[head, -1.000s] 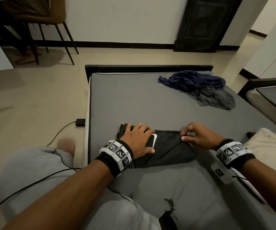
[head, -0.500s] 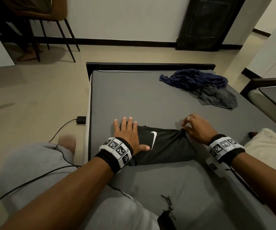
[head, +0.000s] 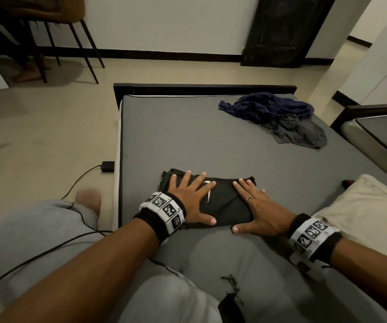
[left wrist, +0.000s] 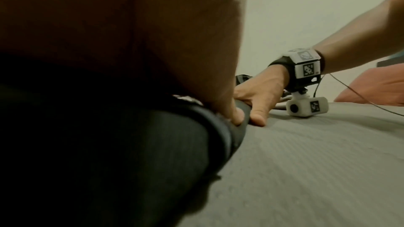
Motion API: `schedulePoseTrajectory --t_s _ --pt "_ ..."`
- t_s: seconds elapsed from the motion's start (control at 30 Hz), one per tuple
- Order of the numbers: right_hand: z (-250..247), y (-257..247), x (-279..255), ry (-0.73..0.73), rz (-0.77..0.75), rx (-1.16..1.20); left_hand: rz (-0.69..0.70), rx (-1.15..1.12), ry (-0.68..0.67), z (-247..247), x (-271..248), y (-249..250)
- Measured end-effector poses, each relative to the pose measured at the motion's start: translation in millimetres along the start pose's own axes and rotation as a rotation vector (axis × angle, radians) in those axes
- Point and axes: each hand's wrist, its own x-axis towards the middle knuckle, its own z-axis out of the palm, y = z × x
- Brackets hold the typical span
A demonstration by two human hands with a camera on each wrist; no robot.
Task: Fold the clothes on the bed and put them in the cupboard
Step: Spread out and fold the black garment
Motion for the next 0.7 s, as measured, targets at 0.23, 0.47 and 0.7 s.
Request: schedulePoseTrajectory --t_s 0.23,0.47,0.7 --pt "-15 27 6 -0.133 0.052 -0.056 -0.277 -0.049 -0.039 -1 -4 -32" --pt "-30 -8 14 0.105 -0.040 0.021 -0.105 -0.051 0.170 -13 -14 -22" --pt "-16 -10 31 0.110 -0.008 -0.093 0.112 0.173 0.029 2 -10 -5"
